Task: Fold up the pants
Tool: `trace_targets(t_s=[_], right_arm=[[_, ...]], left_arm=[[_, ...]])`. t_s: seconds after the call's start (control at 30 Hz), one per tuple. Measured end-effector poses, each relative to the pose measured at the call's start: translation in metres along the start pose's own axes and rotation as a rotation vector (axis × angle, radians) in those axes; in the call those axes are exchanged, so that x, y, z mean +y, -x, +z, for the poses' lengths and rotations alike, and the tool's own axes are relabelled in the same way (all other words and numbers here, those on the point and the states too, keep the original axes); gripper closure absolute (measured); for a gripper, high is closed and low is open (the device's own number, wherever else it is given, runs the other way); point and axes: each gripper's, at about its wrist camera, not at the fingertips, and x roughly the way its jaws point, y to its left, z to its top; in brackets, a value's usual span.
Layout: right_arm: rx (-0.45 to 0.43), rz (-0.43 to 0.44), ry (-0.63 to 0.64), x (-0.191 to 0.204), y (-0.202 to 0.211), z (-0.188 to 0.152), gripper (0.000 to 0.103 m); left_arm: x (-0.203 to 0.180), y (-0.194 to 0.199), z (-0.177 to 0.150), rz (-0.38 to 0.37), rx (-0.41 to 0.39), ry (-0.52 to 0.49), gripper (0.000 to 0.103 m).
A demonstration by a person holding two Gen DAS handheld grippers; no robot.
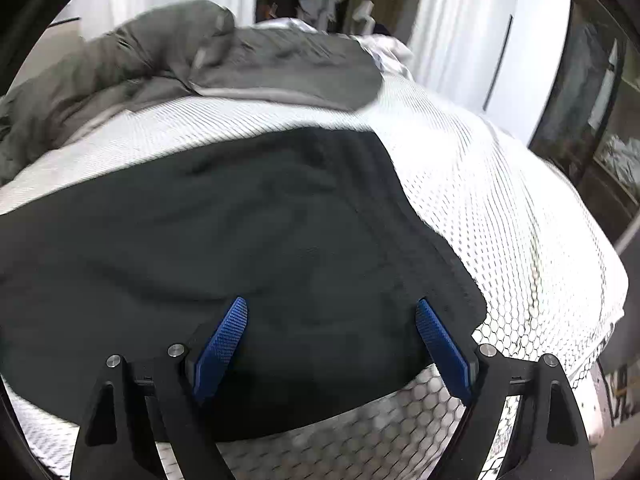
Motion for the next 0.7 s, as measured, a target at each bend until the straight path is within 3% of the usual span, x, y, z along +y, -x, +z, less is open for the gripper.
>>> trace_targets(t_s=[0.07,0.13,0.23,0.3,0.37,0.43,0.57,0.63,0.7], right_arm=[[-0.051,0.08,0.002,0.012,0.021,0.003,0.015],[-0.057,0.192,0.005,0.029,0.034,0.005,0.015],[-0.01,0.399,0.074,0.077,0.029,0.013,0.015],[0.044,0.461,0.151,0.102,0.017,0.013,0.015],[0.086,0.422,0.238,0.121,0.004,0.008,0.015],[0.095,0.345,0.267,0.113,-0.002,0.001,0.015],[0.081,0.016,0.116,0.039,-0.013,0.009,0.02],[0.097,0.11,0.034,0.018,-0.013,0.005,0.02],[0.072,0.085,0.065,0.023,-0.007,0.002,0.019]], left_arm=[[-0.008,0.005,0.009,-0.045,-0.026,-0.002,0.001],[-0.021,-0.006,0.022,-0.05,0.013,-0.047,0.001],[-0.045,-0.035,0.043,-0.022,0.112,-0.159,0.001],[-0.053,-0.049,0.051,-0.015,0.149,-0.189,0.001],[-0.047,-0.056,0.052,-0.019,0.162,-0.175,0.001],[-0.031,-0.06,0.048,-0.025,0.18,-0.128,0.001],[0.007,-0.053,0.044,0.027,0.164,-0.051,0.001],[0.028,-0.049,0.045,0.077,0.163,-0.004,0.001],[0.045,-0.041,0.043,0.109,0.152,0.035,0.001]])
